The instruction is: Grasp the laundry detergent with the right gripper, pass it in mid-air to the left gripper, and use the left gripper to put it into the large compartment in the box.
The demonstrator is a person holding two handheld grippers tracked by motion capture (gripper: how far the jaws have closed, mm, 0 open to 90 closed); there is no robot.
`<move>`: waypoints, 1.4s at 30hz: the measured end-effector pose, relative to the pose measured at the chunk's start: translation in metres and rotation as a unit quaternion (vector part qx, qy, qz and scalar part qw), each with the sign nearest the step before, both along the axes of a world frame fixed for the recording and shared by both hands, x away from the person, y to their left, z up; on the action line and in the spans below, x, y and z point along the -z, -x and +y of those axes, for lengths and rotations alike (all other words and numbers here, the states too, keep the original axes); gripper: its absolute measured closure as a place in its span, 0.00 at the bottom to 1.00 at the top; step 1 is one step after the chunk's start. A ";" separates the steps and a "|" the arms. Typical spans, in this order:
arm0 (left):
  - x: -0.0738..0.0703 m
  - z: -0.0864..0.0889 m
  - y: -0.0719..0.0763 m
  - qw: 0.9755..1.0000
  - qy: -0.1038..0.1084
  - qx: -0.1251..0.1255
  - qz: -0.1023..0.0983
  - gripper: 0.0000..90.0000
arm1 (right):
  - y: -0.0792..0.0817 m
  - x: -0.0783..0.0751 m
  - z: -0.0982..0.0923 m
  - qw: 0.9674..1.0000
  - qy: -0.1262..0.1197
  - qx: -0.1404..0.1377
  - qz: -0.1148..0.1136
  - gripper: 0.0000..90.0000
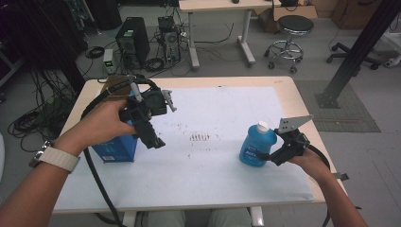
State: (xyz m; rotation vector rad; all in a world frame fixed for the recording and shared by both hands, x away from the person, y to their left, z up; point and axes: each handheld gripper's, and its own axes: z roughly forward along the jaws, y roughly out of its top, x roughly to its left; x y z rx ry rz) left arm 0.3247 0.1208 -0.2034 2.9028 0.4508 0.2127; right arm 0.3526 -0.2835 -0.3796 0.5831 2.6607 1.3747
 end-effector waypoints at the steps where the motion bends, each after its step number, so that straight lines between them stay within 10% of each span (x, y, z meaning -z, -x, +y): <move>1: 0.000 0.000 0.000 1.000 0.000 0.000 0.000 0.05 | 0.000 0.000 0.000 1.000 0.000 0.000 0.000 0.08; 42: 0.002 0.002 -0.002 1.000 0.000 -0.001 0.002 0.05 | 0.000 0.003 0.003 1.000 -0.016 -0.012 -0.023 0.43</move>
